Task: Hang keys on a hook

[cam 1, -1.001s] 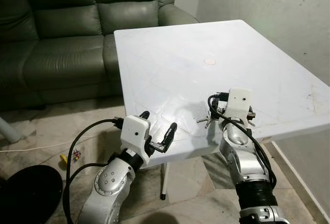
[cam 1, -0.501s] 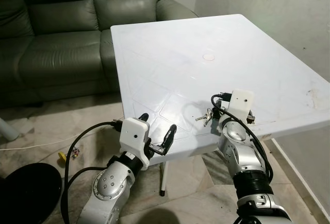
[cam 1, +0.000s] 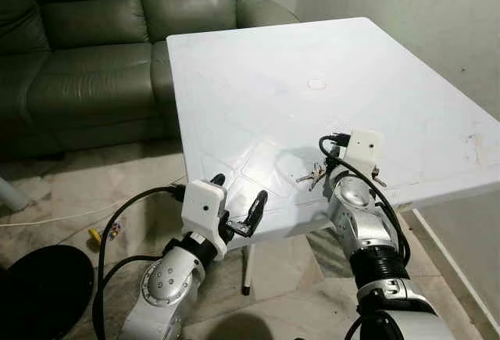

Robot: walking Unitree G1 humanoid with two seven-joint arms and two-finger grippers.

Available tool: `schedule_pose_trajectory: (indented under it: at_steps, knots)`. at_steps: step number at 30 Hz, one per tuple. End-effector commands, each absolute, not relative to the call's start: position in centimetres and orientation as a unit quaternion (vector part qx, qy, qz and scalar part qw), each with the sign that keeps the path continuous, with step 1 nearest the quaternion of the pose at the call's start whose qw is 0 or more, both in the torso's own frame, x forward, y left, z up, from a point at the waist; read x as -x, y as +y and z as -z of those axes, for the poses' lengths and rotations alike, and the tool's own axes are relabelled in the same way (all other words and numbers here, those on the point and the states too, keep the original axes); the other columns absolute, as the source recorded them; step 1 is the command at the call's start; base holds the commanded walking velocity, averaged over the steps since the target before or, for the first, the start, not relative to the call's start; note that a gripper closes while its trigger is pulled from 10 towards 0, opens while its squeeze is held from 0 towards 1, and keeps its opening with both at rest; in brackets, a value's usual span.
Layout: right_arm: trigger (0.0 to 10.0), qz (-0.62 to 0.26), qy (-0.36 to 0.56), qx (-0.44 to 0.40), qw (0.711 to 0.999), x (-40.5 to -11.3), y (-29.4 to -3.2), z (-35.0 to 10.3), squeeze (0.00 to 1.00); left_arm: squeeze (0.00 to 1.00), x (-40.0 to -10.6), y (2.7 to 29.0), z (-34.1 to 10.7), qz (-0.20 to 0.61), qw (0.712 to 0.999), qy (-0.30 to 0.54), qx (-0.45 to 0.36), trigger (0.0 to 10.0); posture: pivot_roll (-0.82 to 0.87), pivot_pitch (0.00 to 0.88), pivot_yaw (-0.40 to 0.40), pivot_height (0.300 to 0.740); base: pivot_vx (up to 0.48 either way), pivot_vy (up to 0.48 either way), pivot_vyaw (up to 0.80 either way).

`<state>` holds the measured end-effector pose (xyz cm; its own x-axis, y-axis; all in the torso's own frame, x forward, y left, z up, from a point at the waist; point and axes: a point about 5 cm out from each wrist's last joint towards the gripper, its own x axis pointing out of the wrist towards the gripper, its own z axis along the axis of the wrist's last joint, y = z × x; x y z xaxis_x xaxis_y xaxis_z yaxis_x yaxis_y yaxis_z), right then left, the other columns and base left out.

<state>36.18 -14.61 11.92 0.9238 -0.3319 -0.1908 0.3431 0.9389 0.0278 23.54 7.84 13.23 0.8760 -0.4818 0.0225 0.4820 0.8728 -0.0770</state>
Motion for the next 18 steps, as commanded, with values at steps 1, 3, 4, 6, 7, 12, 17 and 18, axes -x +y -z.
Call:
schedule_pose_trajectory:
  at_steps: [1, 3, 4, 6, 7, 12, 17, 18]
  knots:
    - [0.0, 0.180, 0.085, -0.028, 0.979, -36.49, -14.91, -12.33, 0.00, 0.00, -23.32, 7.83, -13.67, 0.247, 0.968, -0.007, 0.040, 10.0, 0.05, 0.109, -0.041, 0.715, 0.000, 0.000, 0.00]
    - [0.0, 0.182, 0.085, -0.025, 0.979, -36.51, -14.97, -12.33, 0.00, 0.00, -23.31, 7.81, -13.68, 0.246, 0.968, -0.007, 0.041, 10.0, 0.05, 0.109, -0.041, 0.715, 0.000, 0.000, 0.00]
    - [0.0, 0.182, 0.084, -0.024, 0.979, -36.51, -15.00, -12.34, 0.00, 0.00, -23.31, 7.80, -13.69, 0.246, 0.968, -0.007, 0.041, 10.0, 0.05, 0.109, -0.041, 0.715, 0.000, 0.000, 0.00]
    - [0.0, 0.185, 0.085, -0.023, 0.979, -36.54, -15.09, -12.24, 0.00, 0.00, -23.28, 7.78, -13.70, 0.246, 0.968, -0.006, 0.042, 10.0, 0.05, 0.110, -0.041, 0.715, 0.000, 0.000, 0.00]
    - [0.0, 0.185, 0.085, -0.023, 0.979, -36.54, -15.09, -12.24, 0.00, 0.00, -23.28, 7.78, -13.70, 0.246, 0.968, -0.006, 0.042, 10.0, 0.05, 0.110, -0.041, 0.715, 0.000, 0.000, 0.00]
    - [0.0, 0.188, 0.084, -0.023, 0.978, -36.58, -15.13, -12.20, 0.00, 0.00, -23.19, 7.70, -13.70, 0.246, 0.968, -0.005, 0.042, 10.0, 0.05, 0.114, -0.040, 0.715, 0.000, 0.000, 0.00]
    - [0.0, 0.189, 0.084, -0.022, 0.978, -36.59, -15.13, -12.15, 0.00, 0.00, -23.16, 7.67, -13.68, 0.246, 0.968, -0.004, 0.043, 10.0, 0.05, 0.115, -0.041, 0.715, 0.000, 0.000, 0.00]
    - [0.0, 0.189, 0.084, -0.022, 0.978, -36.59, -15.14, -12.15, 0.00, 0.00, -23.16, 7.67, -13.68, 0.246, 0.968, -0.004, 0.043, 10.0, 0.05, 0.115, -0.041, 0.715, 0.000, 0.000, 0.00]
